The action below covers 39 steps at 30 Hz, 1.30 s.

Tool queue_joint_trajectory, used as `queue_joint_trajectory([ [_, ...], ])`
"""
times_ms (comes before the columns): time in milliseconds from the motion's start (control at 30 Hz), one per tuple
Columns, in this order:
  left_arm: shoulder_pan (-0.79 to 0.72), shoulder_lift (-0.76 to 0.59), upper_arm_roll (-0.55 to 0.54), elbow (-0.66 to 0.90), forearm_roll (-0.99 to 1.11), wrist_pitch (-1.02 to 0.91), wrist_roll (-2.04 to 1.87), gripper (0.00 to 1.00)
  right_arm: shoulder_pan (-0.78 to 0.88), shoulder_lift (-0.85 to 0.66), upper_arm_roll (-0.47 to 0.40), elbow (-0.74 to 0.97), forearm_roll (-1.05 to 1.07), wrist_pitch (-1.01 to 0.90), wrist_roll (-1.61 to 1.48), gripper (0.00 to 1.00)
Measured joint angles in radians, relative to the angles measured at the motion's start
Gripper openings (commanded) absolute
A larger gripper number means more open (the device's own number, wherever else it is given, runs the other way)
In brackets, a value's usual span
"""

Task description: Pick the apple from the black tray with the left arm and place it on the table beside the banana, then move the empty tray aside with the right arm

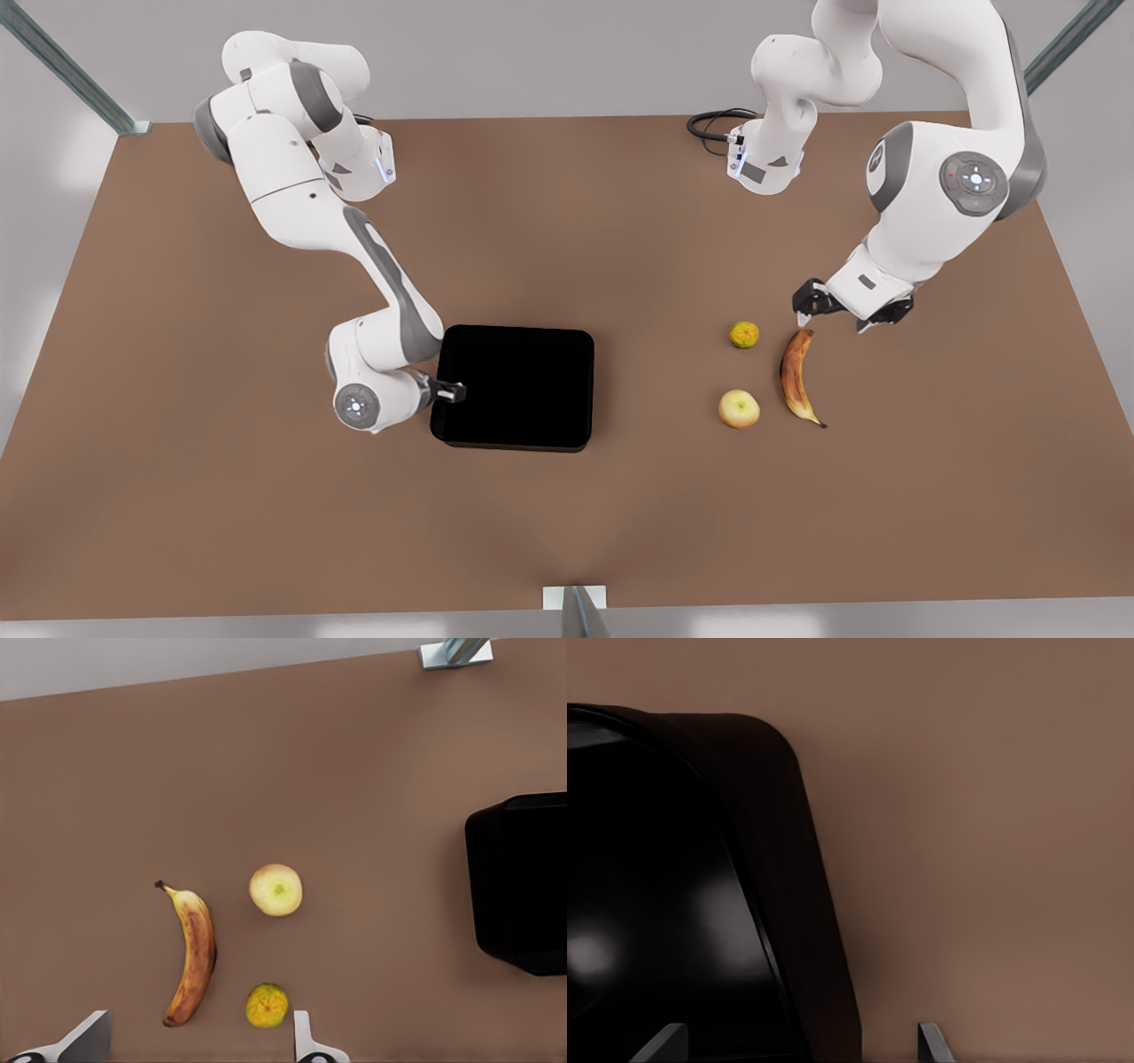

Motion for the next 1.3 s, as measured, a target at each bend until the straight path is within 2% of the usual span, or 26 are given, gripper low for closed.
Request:
queue_joint_trajectory([
  [133, 0.000, 0.002, -0.001, 0.000, 0.001, -0.007, 0.011, 1.00, 0.001, 0.032, 0.001, -0.006, 0.000, 0.009, -0.033, 0.93],
  [233, -0.001, 0.002, -0.002, 0.000, 0.002, -0.010, 0.018, 1.00, -0.002, 0.048, 0.001, -0.005, 0.001, 0.017, -0.056, 0.74],
  [333, 0.000, 0.002, -0.002, 0.000, 0.002, -0.012, 0.024, 1.00, -0.002, 0.050, 0.000, -0.004, 0.002, 0.021, -0.077, 0.47],
  [467, 0.000, 0.004, -0.002, 0.000, 0.002, -0.013, 0.030, 1.00, -0.002, 0.049, -0.001, -0.003, 0.003, 0.023, -0.099, 0.27],
  [733, 0.000, 0.002, -0.002, 0.000, 0.002, -0.015, 0.038, 1.00, -0.004, 0.046, 0.000, -0.001, 0.006, 0.020, -0.136, 0.15],
  [1033, -0.002, 0.000, -0.003, 0.000, 0.002, -0.017, 0.044, 1.00, -0.020, -0.030, -0.001, 0.009, 0.031, -0.070, -0.182, 0.11],
  [1133, -0.002, 0.001, -0.004, 0.000, 0.002, -0.018, 0.045, 1.00, -0.023, -0.077, -0.039, 0.012, 0.037, -0.144, -0.206, 0.11],
  [1300, -0.002, -0.002, -0.006, 0.000, 0.002, -0.018, 0.046, 1.00, -0.023, -0.118, -0.154, 0.049, 0.041, -0.284, -0.267, 0.10],
])
